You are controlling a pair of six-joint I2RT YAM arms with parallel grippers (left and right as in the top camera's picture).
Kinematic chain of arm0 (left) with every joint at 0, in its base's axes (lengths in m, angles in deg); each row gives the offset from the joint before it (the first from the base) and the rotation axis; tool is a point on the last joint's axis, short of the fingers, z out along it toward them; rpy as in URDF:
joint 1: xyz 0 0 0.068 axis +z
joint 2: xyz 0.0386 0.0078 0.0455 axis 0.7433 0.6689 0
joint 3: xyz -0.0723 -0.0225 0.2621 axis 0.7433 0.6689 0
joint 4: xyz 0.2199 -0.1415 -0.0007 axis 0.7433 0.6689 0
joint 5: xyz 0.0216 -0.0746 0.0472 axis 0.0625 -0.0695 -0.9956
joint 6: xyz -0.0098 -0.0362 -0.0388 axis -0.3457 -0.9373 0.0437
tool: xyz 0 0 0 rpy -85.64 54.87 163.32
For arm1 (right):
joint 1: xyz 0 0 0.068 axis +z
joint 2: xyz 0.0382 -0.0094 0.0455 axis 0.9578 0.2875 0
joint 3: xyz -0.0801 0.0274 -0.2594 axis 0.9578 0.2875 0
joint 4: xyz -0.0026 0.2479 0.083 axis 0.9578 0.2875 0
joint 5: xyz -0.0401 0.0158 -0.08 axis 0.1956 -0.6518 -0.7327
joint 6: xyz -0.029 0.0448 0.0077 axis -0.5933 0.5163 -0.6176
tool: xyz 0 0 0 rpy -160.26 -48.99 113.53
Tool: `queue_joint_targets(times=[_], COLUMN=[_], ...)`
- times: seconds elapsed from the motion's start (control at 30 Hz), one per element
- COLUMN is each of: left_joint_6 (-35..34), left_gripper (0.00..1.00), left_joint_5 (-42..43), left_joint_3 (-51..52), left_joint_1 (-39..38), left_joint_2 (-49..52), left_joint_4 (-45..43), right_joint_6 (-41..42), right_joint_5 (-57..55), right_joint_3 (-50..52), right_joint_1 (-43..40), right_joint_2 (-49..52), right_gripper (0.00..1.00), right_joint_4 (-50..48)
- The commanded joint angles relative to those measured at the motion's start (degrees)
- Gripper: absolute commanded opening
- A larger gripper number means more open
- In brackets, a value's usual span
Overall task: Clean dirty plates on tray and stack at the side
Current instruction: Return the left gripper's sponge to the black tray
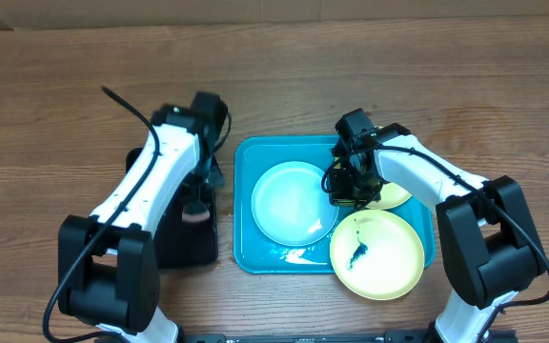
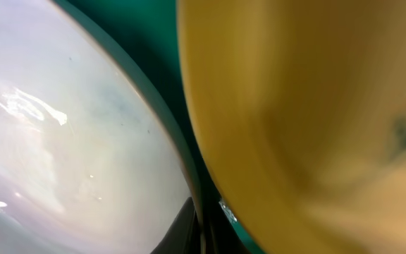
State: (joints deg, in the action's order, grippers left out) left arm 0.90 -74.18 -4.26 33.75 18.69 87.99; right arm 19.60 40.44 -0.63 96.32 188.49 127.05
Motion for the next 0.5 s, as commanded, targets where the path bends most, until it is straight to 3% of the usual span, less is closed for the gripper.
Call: queue_joint_targets(times=[0.0,0.47], left_joint_6=[-0.3,0.4], left_gripper=[0.04,0.04], left_joint_5=[2.6,3.1], left_joint_3=[3.6,4.7], left_joint_1=[0.1,0.7], left_joint_2=[-0.2,-0.2], left_joint_4=[-2.4,-5.8], right_joint_6=[-2.8,-7.7], right_joint_5=[-0.1,-4.8], right_joint_3=[-0.7,-11.2], right_joint_1=[0.3,1.6], right_joint_2=[0.3,0.2], right_gripper=[0.04,0.04], right_joint_4=[-1.2,7.2])
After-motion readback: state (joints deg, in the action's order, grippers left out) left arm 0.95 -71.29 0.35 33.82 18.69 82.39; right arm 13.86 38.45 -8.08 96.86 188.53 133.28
